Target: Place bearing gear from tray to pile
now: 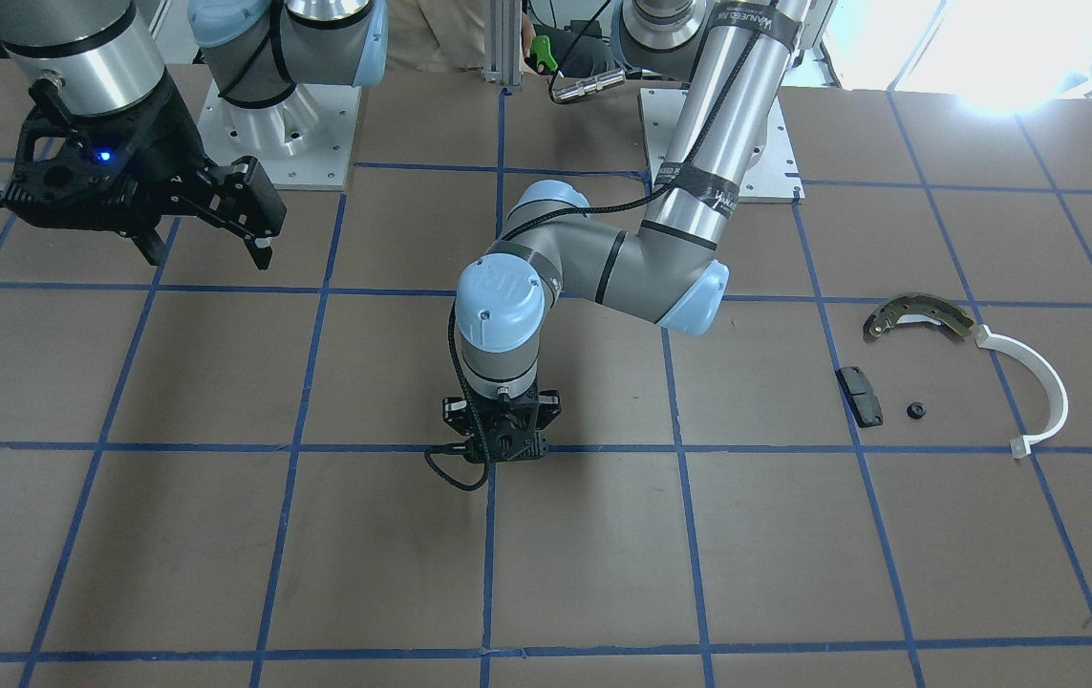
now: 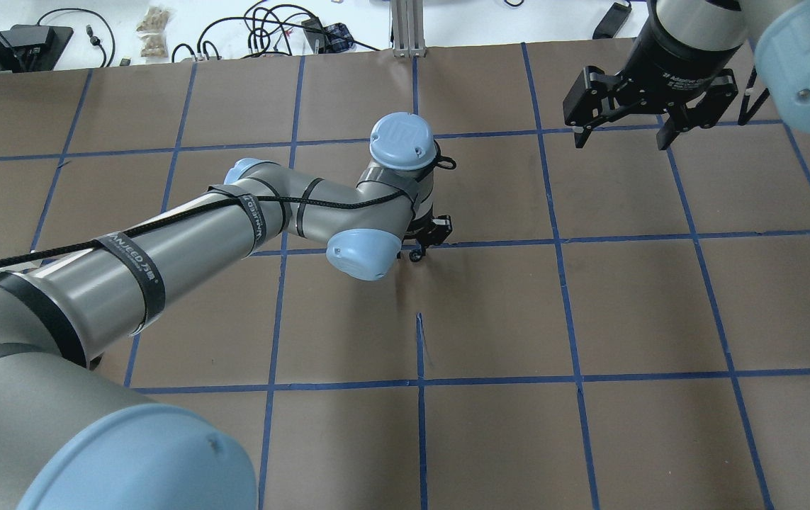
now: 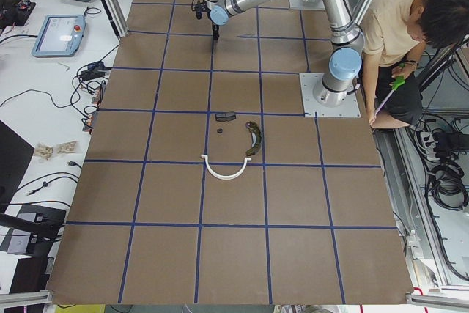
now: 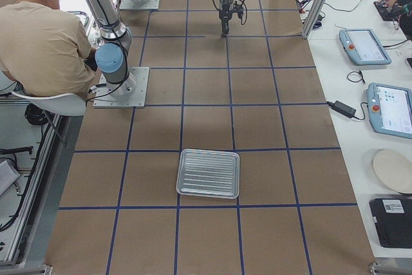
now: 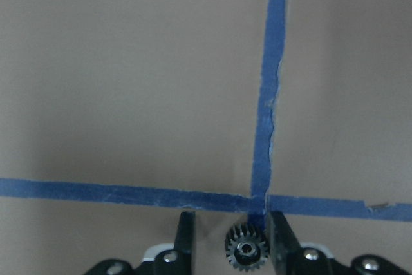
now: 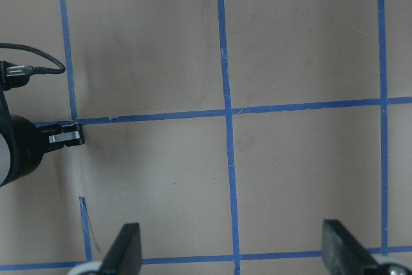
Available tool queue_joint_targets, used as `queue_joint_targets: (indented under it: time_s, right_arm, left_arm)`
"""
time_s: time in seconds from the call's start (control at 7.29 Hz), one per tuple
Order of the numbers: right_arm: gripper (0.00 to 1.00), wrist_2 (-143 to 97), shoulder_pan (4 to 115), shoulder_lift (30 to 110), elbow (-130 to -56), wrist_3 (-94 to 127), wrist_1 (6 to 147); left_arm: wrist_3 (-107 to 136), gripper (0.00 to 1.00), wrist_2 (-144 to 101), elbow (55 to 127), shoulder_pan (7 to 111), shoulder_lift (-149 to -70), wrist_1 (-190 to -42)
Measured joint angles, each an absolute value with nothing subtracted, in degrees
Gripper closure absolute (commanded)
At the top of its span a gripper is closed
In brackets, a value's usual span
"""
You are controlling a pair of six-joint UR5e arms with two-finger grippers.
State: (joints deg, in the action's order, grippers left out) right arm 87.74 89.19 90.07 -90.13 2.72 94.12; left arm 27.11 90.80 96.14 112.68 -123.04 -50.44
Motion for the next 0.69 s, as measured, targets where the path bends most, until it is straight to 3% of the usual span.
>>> queue_joint_targets:
  time_s: [0.14,0.69]
  right_arm:
    - [0.0,87.77,89.2,90.08,-90.12,2.73,94.08]
    - [0.0,87.82,89.16,90.09,-89.96,2.69,94.06]
  left_arm:
    - [27.0,0.84,90.45,96.17,112.68,-123.01,-50.45]
    - [25.13,0.91,89.7,97.7,111.78,-120.94,-50.53]
